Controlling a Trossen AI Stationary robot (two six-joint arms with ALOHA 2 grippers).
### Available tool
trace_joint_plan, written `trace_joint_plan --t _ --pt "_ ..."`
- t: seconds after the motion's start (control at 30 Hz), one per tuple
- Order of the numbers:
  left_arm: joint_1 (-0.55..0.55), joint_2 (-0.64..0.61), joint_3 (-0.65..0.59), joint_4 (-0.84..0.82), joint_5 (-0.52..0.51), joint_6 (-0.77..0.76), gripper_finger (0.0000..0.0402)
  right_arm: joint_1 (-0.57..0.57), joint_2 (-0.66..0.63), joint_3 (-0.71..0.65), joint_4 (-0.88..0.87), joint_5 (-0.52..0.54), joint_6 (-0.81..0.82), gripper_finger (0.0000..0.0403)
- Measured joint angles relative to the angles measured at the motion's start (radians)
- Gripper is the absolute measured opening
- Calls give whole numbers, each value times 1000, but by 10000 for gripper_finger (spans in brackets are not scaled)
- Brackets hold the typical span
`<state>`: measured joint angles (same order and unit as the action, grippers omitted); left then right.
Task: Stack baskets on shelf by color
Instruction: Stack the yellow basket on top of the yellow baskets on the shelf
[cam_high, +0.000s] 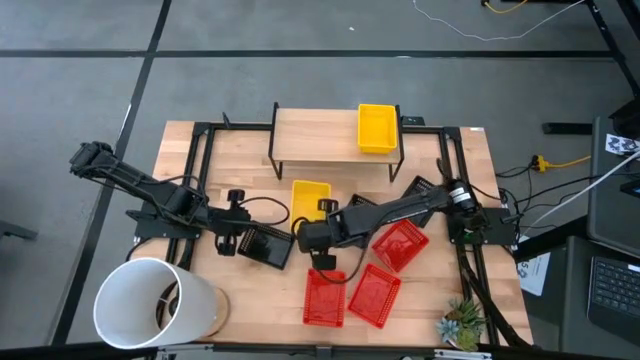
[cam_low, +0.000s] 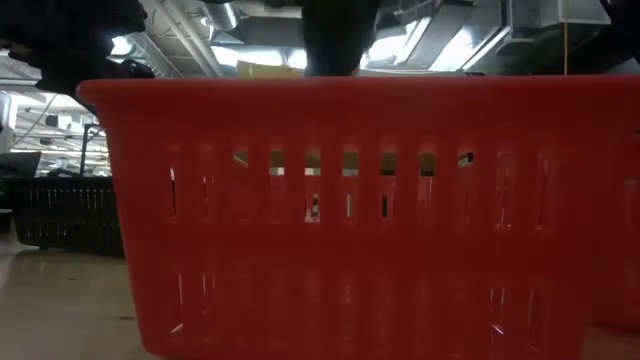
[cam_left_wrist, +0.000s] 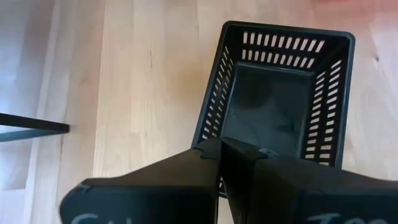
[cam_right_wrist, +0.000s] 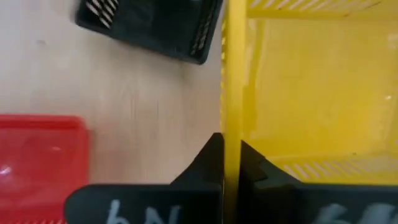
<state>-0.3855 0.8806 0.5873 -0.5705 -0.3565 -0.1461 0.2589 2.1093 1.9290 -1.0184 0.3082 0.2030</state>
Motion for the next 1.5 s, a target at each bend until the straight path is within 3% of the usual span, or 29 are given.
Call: trace_joint_plan --t 0.17,0.27,0.33,0.4,0.5,0.7,0.9,1.03,1.17,1.5 --pt "0 0 0 0 0 0 0 14 0 194 -321 69 -29 0" --pt "0 0 0 0 0 -1 0 3 -2 305 -559 201 -26 0" --pt "0 0 0 2 0 0 0 -13 -32 313 -534 297 -62 0" --pt "0 0 0 5 0 -1 0 -40 -93 288 -525 290 -185 0" --pt "0 1 0 8 0 -3 0 -103 -219 203 -550 367 -178 0" --pt "6 1 0 14 -5 0 0 -305 -560 -163 -405 289 -309 0" --pt "26 1 0 71 -4 -7 0 -541 -770 -467 -28 29 -584 0" --pt "35 1 0 129 -4 -7 0 -687 -767 -521 -4 -108 -648 0" --pt "35 1 0 139 -5 -7 0 -762 -737 -511 -3 -212 -656 0" --pt "35 1 0 139 -5 -7 0 -770 -683 -504 -69 -258 -701 0"
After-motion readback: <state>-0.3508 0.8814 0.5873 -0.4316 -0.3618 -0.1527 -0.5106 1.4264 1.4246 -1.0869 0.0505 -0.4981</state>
